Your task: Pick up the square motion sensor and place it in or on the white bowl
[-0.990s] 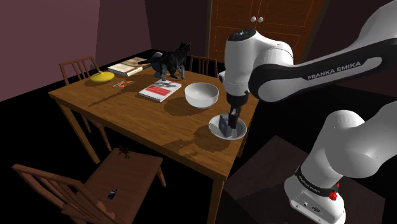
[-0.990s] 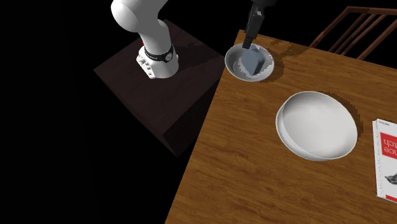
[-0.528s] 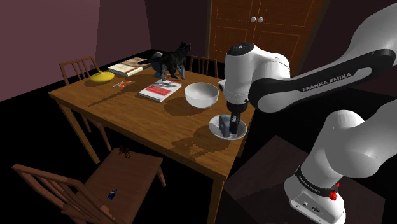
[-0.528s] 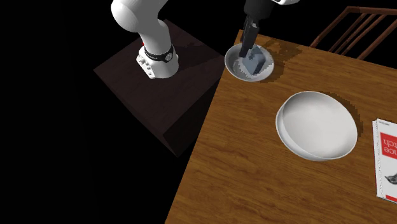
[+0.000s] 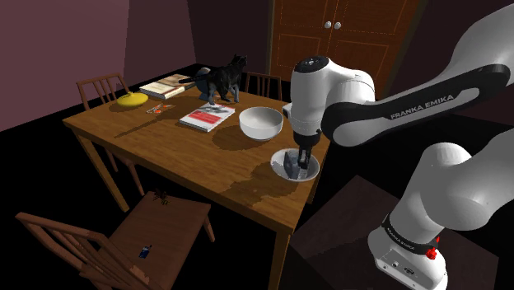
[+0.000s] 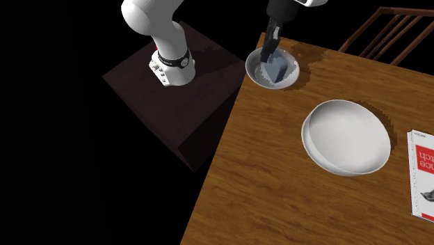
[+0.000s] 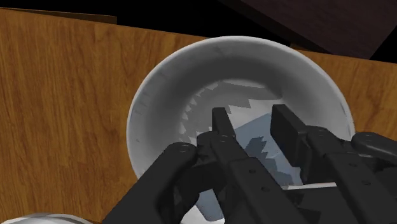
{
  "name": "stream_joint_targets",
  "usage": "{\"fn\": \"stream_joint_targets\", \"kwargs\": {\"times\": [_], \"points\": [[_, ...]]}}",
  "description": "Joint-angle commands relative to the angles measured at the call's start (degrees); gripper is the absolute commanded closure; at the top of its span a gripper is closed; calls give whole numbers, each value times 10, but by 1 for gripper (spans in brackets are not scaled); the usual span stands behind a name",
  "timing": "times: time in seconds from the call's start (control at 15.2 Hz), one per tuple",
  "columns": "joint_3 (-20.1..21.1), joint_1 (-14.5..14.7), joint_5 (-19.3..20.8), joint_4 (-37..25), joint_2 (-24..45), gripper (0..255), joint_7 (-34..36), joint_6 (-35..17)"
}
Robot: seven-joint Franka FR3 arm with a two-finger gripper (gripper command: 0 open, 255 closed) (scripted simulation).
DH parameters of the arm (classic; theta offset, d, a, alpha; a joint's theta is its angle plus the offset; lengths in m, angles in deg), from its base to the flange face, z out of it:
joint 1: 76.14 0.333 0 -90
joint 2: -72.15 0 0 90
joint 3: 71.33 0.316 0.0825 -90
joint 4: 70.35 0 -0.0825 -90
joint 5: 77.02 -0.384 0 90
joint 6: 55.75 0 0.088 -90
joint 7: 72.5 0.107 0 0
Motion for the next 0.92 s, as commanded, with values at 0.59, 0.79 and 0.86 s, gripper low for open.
{"fn": "stream_joint_targets", "kwargs": {"times": [0.59,0.79,0.86], "points": [[-20,-3,-16,-20,18,0,-17,-4],[-78,-7,-76,-84,75,0,-73,-10],[-97,-7,-99,-106,95,0,-93,-9]]}}
